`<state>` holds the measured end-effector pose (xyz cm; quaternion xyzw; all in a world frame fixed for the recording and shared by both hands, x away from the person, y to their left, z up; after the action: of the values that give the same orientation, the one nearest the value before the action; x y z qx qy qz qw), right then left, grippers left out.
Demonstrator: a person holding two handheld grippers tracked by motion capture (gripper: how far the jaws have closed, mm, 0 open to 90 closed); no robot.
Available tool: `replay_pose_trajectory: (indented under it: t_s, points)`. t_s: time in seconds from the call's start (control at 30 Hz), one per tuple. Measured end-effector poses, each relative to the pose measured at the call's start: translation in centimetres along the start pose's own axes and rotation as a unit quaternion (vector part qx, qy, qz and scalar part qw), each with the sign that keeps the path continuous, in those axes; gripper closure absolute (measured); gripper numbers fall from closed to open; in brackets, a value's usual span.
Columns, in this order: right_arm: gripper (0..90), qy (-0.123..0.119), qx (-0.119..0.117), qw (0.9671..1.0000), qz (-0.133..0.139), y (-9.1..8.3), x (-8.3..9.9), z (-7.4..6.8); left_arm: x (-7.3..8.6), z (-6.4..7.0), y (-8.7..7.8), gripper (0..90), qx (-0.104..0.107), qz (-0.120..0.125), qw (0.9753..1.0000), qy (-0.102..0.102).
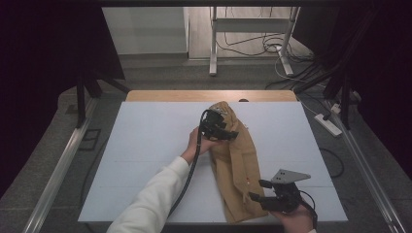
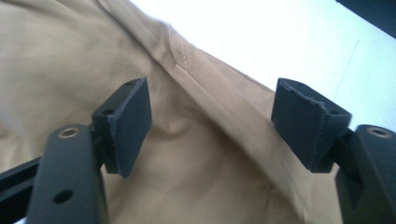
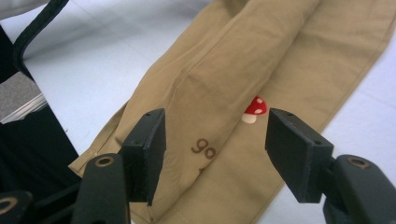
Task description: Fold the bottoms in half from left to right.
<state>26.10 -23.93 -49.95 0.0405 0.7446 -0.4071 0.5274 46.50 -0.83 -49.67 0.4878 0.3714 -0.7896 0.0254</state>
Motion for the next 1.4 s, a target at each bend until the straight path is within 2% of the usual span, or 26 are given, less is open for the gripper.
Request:
replay_pose_trajectory:
  t_s: [0.2,0.33,0.47,0.7,0.8,1.1,1.17,1.27,1.4]
  points:
    - [37.1,-0.002,0.016,0.9998,0.006,-0.5,-0.3,0.6,0.7,-0.1,-2.1,27.3,0.004,0.004,0.9999,0.009]
    - [36.9,0.005,0.011,0.9999,0.005,-0.5,-0.6,1.2,1.6,-0.3,-3.3,27.8,0.005,0.004,0.9999,0.011]
    - [36.9,0.001,0.008,1.0000,-0.003,-0.2,-0.7,1.4,2.5,-0.5,-4.3,28.5,0.007,0.005,0.9999,0.009]
    - [36.8,-0.007,0.020,0.9997,0.010,-0.5,-1.8,2.2,4.4,-0.6,-6.2,28.9,0.001,-0.001,1.0000,0.010]
    - [36.7,-0.005,0.017,0.9998,0.011,-0.5,-2.2,2.5,5.0,-0.6,-7.0,28.9,-0.004,-0.003,0.9999,0.011]
    - [36.7,-0.009,0.001,0.9999,-0.006,1.5,-2.8,2.5,6.9,-0.8,-9.3,29.0,-0.023,-0.002,0.9996,0.017]
    - [36.6,-0.009,-0.004,0.9999,-0.010,2.2,-2.9,2.3,7.4,-0.9,-9.8,29.0,-0.028,-0.004,0.9995,0.016]
    - [36.7,-0.015,-0.011,0.9997,-0.017,3.2,-3.2,1.9,8.3,-0.8,-10.5,29.4,-0.029,0.001,0.9996,0.004]
    - [36.5,-0.024,-0.015,0.9993,-0.024,4.2,-3.6,1.3,9.3,-0.4,-11.0,29.3,-0.028,-0.003,0.9996,0.003]
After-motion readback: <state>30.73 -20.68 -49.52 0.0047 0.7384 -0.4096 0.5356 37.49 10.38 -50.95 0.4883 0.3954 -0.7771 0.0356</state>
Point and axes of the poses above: each handheld gripper's, and its own axes: y roughly forward along the jaws, x roughly out of its underside, z roughly to its right, the point moved 2 cm from there along y, roughly forward along the jaws, and after that the axes turned 6 degrees about z, right-handed, at the moved point
